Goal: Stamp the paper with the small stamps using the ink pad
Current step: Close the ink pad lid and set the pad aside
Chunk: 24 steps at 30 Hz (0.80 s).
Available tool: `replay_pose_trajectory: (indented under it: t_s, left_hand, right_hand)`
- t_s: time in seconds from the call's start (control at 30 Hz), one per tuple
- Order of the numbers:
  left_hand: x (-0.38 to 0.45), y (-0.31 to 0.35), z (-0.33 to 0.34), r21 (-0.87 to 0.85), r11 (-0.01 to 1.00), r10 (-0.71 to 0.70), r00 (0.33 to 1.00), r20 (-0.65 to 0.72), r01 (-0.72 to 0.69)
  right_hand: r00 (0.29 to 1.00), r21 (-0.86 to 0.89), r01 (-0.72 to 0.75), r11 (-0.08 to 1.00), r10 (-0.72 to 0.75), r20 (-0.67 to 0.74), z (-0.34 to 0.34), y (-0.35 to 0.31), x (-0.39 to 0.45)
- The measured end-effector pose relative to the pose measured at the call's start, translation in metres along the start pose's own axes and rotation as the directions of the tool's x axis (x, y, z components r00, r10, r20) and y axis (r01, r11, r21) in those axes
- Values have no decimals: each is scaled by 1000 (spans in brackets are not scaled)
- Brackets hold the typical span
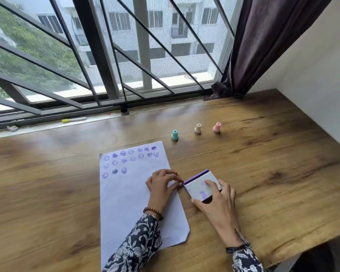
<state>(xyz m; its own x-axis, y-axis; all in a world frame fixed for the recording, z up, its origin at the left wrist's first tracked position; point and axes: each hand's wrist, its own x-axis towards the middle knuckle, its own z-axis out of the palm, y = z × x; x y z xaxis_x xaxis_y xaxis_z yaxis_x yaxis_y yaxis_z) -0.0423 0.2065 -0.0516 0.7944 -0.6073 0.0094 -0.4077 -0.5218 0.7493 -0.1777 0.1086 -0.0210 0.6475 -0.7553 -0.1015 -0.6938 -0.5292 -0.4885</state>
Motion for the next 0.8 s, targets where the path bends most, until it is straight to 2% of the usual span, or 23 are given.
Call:
replay_pose_trajectory:
  t_s: [0.27,0.43,0.6,0.8]
  left_hand:
    - [0,1,-2,-23,999,-25,1000,9,25]
    - [-13,3,-6,42,998,-47,996,-73,50]
    - [-38,13,6,166,986,13,999,41,-20]
    - [-7,47,32,240,970,13,997,82,-32]
  right_hand:
    - [1000,18,19,1000,-20,21,0,-3,9]
    - [999,269,-10,963,19,-31,-10,13,13]
    - [993,307,-56,950,86,-83,-11,26,18]
    - [974,369,-92,925,162,-162,-21,44,48]
